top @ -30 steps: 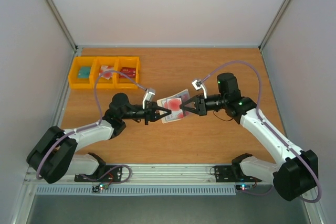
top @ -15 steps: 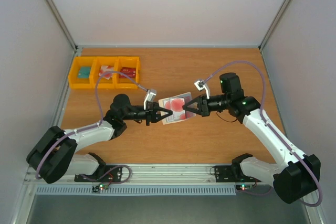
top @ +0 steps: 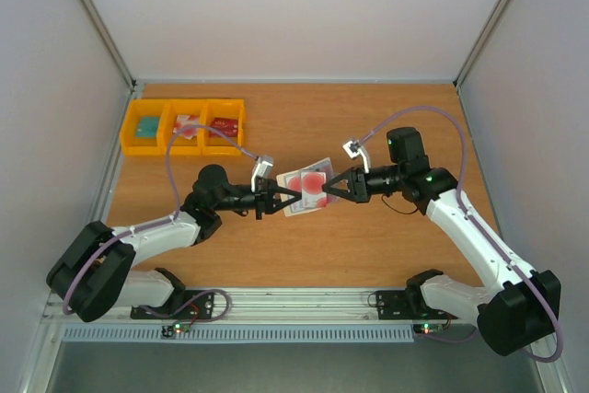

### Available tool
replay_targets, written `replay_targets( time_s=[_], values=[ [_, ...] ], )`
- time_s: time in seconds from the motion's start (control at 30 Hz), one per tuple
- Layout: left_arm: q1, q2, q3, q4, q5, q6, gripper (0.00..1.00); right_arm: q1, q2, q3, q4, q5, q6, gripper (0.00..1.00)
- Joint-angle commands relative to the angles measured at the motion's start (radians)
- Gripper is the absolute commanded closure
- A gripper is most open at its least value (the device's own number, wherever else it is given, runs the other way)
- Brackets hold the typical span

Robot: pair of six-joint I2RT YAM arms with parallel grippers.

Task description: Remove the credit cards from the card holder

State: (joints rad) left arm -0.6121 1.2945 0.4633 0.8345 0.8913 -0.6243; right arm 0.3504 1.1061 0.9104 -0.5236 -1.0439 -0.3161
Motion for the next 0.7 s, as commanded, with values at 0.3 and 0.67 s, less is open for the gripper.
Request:
replay_targets(
  time_s=[0.3, 0.67],
  values=[
    [0.008, -0.015, -0.017, 0.055, -0.021, 0.016, 1.00, 0.009, 0.006, -0.060, 0.153, -0.058, 0.111, 0.97],
    [0.009, -0.030, -0.029, 0.042, -0.039, 0.003, 1.00, -0.037, -0.041, -0.064, 0.057, 0.021, 0.098, 0.99]
  ],
)
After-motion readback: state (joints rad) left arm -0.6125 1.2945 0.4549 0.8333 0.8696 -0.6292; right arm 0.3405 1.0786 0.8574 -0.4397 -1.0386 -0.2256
